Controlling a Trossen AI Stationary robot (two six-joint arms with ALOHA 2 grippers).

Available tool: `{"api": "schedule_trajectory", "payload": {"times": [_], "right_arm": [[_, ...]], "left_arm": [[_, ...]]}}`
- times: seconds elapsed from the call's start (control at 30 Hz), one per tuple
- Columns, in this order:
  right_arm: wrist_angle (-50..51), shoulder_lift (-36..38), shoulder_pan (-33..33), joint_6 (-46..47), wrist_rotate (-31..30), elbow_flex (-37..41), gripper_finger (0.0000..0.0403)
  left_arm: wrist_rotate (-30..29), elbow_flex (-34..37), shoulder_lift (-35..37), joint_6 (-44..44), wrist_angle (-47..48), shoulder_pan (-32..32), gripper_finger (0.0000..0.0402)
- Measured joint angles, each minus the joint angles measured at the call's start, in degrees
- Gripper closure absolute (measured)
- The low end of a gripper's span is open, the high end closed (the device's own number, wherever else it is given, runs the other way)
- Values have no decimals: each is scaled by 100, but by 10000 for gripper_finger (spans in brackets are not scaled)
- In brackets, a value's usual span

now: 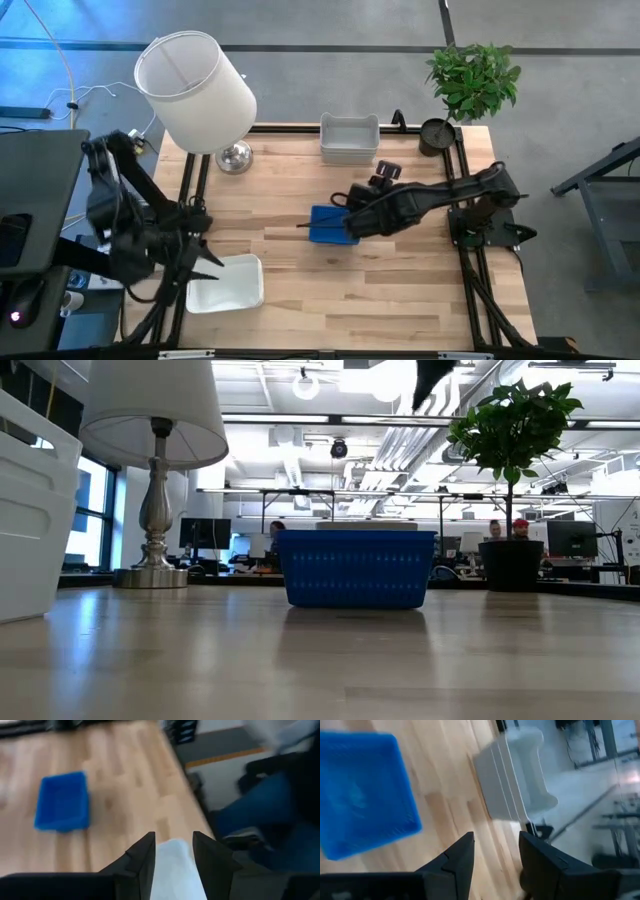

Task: Stack baskets by color
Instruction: Return to Home Position

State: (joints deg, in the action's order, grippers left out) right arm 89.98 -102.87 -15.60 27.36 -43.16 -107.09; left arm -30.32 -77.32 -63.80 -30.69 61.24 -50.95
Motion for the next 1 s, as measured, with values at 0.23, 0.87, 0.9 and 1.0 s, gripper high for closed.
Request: {"api": "schedule_trajectory", "payload": {"times": [0.23, 0.87, 0.9, 1.0], "right_arm": [[-7, 826, 180, 626, 16, 1354, 261], [-2692, 4126, -465, 1219, -50, 4375, 261], [-2868, 4287, -536, 1210, -96, 4555, 261], [-3333, 4761, -729, 1207, -289, 5088, 261]], "left_arm": [[1357, 0, 632, 1646, -825, 1101, 284], [3513, 2340, 2052, 3046, -2795, 2733, 284], [3532, 2497, 2139, 3081, -2932, 2757, 284], [3571, 2968, 2431, 3085, -3244, 2817, 284]]}}
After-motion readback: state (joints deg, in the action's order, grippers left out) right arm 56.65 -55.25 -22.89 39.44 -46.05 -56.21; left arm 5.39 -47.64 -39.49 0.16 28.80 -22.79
